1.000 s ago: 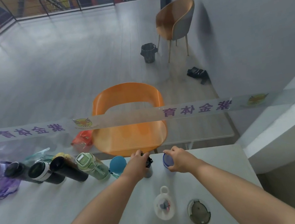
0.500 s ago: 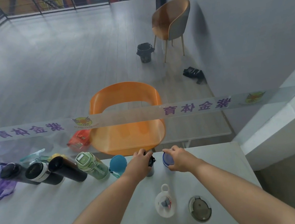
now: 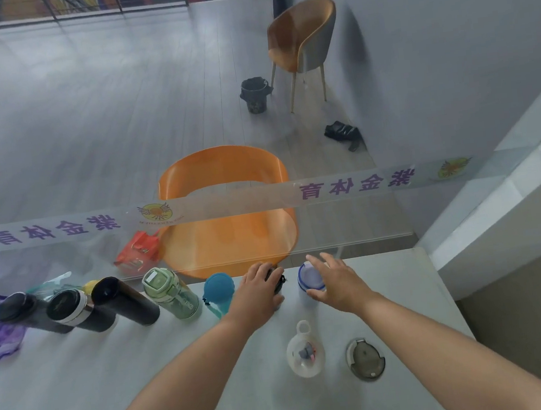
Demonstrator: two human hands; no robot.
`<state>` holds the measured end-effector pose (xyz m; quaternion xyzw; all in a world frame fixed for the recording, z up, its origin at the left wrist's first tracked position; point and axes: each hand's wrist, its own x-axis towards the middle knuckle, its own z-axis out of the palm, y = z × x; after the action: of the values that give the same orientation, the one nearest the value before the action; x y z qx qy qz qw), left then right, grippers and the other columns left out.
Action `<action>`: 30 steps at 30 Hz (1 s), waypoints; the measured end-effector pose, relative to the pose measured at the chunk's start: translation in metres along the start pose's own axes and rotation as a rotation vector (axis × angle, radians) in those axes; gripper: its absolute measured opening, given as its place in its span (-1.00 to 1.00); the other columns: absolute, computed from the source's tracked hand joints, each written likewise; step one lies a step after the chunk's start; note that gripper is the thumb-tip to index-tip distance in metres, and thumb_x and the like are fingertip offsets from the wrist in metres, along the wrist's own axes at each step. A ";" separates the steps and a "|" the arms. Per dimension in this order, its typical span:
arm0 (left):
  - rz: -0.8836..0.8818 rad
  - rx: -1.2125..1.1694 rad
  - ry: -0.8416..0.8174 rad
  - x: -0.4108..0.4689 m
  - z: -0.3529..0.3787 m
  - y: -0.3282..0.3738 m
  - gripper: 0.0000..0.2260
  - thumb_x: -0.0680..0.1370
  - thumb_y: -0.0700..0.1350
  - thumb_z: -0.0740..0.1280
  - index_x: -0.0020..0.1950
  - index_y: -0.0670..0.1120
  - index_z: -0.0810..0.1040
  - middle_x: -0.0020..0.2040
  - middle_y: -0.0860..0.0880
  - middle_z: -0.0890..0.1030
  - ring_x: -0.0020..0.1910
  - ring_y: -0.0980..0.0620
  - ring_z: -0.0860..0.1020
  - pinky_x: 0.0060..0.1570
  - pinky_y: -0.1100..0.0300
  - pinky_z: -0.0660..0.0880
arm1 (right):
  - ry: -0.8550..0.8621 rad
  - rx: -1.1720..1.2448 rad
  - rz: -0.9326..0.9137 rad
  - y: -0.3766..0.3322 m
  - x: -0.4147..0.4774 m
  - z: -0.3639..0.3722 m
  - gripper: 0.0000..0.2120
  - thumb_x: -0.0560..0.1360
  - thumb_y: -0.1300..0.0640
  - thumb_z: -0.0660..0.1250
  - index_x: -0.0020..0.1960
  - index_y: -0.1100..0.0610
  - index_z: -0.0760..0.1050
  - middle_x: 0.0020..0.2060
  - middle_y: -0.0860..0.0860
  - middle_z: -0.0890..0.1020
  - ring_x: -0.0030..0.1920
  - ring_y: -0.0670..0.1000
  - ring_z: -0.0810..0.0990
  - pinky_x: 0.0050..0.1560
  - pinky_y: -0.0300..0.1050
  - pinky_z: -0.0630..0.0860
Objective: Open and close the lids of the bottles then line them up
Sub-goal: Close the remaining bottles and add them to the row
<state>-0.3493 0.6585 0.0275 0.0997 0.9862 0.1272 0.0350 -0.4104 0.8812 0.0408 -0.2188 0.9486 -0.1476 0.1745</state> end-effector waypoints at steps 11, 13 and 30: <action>0.222 -0.027 0.170 -0.060 0.012 0.001 -0.82 0.50 -0.13 0.39 0.09 -0.11 0.56 0.09 -0.05 0.58 0.12 -0.13 0.51 0.17 -0.02 0.48 | -0.184 -0.099 -0.103 -0.042 -0.074 0.050 -0.36 0.46 -0.21 0.36 0.49 -0.11 0.29 0.43 0.07 0.36 0.36 0.18 0.44 0.33 0.06 0.41; 0.201 0.015 0.196 -0.069 0.010 0.001 -0.81 0.47 -0.12 0.41 0.06 -0.09 0.56 0.07 -0.04 0.58 0.09 -0.12 0.50 0.16 0.00 0.47 | -0.284 -0.135 -0.068 -0.049 -0.076 0.065 -0.23 0.39 -0.24 0.41 0.51 -0.18 0.18 0.53 0.14 0.21 0.41 0.25 0.39 0.35 0.13 0.41; 0.004 0.055 0.252 -0.043 -0.002 0.027 -0.84 0.51 -0.14 0.36 0.07 -0.11 0.58 0.11 -0.05 0.59 0.14 -0.14 0.52 0.21 -0.02 0.46 | -0.306 -0.158 -0.129 -0.045 -0.056 0.064 -0.66 0.52 0.07 0.28 0.27 0.11 0.40 0.33 0.20 0.34 0.11 0.32 0.56 0.05 0.11 0.56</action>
<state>-0.3026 0.6752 0.0382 0.0859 0.9858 0.1115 -0.0920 -0.3216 0.8552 0.0139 -0.3123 0.9036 -0.0484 0.2892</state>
